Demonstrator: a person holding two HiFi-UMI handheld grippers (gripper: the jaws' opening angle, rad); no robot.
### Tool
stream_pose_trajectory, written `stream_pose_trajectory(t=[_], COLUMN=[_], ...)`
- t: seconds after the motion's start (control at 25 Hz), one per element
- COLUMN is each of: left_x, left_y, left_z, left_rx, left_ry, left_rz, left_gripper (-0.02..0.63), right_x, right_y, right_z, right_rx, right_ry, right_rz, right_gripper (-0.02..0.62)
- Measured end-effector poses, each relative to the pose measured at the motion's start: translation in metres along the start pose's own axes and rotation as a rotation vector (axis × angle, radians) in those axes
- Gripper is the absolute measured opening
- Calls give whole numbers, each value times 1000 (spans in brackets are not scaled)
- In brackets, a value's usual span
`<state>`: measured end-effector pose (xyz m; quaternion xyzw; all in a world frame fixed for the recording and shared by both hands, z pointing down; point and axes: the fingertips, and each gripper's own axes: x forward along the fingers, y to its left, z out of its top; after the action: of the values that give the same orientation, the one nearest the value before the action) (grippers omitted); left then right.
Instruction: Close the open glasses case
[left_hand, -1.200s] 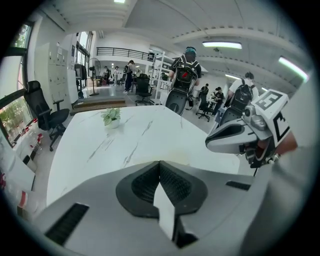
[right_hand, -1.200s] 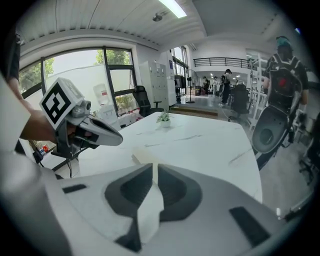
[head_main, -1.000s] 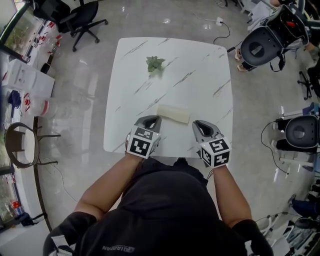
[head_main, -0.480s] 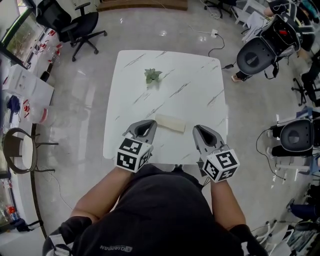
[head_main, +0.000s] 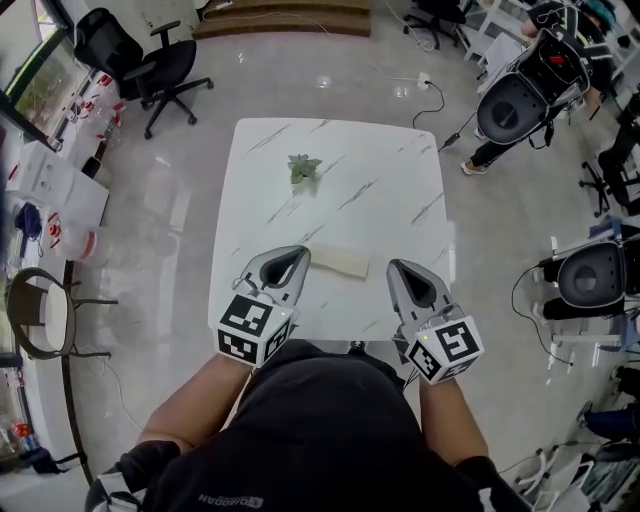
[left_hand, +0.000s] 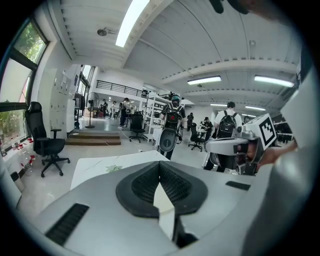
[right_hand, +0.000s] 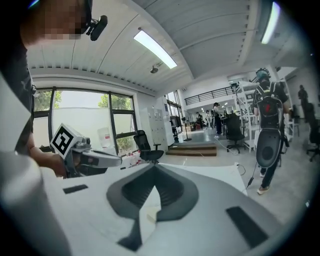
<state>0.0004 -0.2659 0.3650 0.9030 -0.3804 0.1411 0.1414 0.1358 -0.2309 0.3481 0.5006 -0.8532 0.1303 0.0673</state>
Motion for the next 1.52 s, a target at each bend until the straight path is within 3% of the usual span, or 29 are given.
stream_pose_trajectory(t=[0.44,1.52], left_x=[-3,-2], left_y=[-4,-8], left_z=[16,13], left_rx=[20,13], left_ry=[-39,-34], left_rz=[-10,-19], left_gripper=[5,5], right_x=[-1,3], right_y=[3,3], right_z=[11,0], right_rx=[-16,-34], right_ry=[-38,7], right_rz=[10,25], right_gripper=[2,2])
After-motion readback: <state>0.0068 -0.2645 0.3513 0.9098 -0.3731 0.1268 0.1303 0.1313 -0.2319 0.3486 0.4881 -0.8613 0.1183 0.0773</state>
